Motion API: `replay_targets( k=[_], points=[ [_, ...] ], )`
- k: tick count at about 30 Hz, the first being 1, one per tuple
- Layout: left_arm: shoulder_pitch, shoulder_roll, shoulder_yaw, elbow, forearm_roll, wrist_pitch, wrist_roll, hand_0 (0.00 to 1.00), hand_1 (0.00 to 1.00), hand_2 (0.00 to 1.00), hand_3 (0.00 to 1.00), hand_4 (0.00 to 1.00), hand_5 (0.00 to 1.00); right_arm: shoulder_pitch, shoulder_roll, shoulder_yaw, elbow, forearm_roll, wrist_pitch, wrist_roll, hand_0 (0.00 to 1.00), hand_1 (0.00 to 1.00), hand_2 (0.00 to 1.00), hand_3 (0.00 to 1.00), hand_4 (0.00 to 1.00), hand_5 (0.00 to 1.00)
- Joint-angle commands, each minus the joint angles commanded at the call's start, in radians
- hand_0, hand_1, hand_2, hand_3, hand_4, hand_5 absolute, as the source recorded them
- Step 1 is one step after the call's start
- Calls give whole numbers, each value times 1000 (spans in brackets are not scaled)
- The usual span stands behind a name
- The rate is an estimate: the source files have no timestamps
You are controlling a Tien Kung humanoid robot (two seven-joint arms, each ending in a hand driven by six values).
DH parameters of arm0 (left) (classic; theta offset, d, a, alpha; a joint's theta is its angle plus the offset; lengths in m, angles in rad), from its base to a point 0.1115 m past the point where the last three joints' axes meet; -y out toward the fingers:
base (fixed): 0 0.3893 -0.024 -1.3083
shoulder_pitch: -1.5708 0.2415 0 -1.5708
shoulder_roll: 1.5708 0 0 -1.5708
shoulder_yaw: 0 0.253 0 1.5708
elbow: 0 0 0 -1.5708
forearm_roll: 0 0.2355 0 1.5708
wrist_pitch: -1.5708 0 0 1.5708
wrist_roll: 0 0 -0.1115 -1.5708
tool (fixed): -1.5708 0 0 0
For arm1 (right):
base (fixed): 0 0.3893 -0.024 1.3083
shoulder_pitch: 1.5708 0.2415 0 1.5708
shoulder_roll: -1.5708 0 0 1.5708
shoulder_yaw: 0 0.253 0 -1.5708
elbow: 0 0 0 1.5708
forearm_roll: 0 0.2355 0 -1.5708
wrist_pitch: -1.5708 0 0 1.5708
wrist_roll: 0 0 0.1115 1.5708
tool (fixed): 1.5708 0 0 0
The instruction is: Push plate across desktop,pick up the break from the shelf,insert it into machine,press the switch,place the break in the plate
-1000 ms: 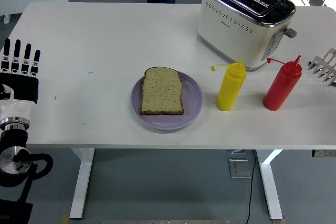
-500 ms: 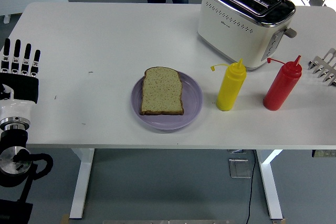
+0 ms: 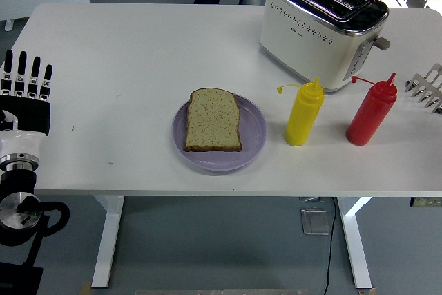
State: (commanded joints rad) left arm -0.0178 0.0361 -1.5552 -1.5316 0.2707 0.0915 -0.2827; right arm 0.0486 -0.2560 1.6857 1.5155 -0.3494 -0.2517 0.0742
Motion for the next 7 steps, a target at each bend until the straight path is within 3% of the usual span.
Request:
replay_targets(
  k=[7],
  points=[
    [0, 0, 0, 0, 0, 0, 0, 871, 879, 880, 783, 534, 998, 0, 0, 1, 1, 2, -2, 0, 800, 740, 756, 744, 482, 430]
  ],
)
